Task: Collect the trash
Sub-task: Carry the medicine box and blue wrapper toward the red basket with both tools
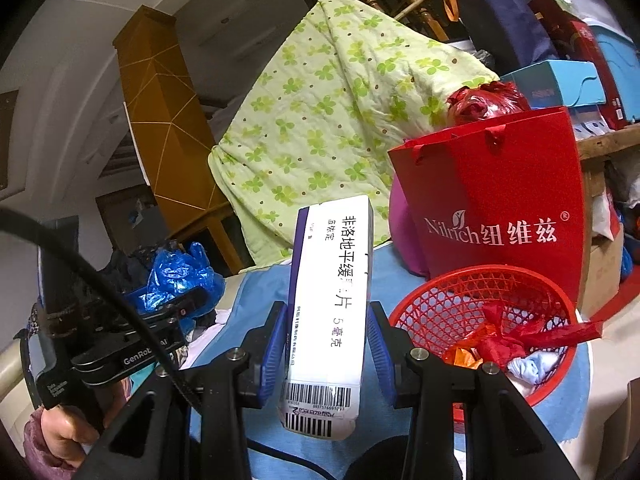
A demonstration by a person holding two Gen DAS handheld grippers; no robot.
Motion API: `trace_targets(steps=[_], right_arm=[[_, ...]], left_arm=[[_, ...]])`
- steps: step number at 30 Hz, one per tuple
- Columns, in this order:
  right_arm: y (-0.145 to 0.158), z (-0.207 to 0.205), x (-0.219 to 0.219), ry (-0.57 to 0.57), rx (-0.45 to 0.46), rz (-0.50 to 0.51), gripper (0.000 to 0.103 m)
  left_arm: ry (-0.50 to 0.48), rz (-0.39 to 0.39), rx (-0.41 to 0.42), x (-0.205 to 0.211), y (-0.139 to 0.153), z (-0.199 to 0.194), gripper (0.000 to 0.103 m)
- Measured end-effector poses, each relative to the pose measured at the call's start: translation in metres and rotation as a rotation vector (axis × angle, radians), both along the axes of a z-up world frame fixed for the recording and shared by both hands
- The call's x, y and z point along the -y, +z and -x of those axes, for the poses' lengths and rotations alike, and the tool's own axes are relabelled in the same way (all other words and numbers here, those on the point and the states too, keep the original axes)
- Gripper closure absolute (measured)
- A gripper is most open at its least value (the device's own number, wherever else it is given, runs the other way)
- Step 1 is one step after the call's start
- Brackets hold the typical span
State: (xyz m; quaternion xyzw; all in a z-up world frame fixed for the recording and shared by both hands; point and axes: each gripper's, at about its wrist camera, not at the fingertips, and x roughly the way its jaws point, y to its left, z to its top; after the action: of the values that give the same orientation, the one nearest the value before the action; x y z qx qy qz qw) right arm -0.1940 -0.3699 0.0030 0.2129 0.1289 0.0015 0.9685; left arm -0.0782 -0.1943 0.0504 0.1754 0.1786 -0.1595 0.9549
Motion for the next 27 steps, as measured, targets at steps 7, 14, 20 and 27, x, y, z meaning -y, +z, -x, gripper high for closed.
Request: trace_targets(steps=[7,14,20,27], right_arm=[[-0.002,0.005,0.006,-0.012,0.005,-0.014,0.061],[-0.004,0.009,0.012,-0.024,0.010,-0.028,0.061],[-0.005,0.011,0.018,-0.033,0.010,-0.037,0.061],[-0.006,0.013,0.022,-0.045,0.008,-0.046,0.060]], left_arm=[[-0.016,-0.014,0.000,0.009,-0.002,0.004,0.034],[-0.034,-0.028,0.004,0.019,-0.003,0.008,0.034],[-0.048,-0.037,0.000,0.025,-0.005,0.009,0.034],[-0.064,-0.044,-0.005,0.033,-0.008,0.012,0.034]])
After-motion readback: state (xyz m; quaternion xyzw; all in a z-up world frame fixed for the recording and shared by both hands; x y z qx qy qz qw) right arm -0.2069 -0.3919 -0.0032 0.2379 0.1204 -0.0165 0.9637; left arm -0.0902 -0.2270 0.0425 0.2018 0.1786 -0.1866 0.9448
